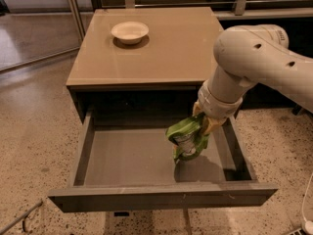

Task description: Pick green rice chip bag from top drawer and place on counter

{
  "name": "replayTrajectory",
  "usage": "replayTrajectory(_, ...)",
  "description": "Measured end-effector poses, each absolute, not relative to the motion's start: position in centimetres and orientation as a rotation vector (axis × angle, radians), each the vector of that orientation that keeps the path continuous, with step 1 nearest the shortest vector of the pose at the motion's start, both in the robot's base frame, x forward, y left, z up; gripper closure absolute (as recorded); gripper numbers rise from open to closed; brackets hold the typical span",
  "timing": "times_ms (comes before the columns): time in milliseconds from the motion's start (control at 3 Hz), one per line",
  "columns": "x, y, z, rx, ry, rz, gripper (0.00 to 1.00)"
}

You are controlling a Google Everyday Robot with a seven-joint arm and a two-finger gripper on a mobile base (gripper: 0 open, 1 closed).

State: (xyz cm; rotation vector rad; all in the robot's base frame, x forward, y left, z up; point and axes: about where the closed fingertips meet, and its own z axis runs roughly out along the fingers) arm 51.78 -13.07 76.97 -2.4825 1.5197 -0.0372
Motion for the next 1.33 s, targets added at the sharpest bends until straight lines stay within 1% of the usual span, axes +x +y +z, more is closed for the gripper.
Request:
replayTrajectory(667,53.2,-12.8,85.7,-2.323,1.402,-0.245,1.00)
replayTrajectory(1000,54.6,-12.0,92.1,-2.247,1.318,-0.375,1.00)
replayTrajectory(1333,54.6,-12.0,92.1,-2.247,1.318,-0.375,1.00)
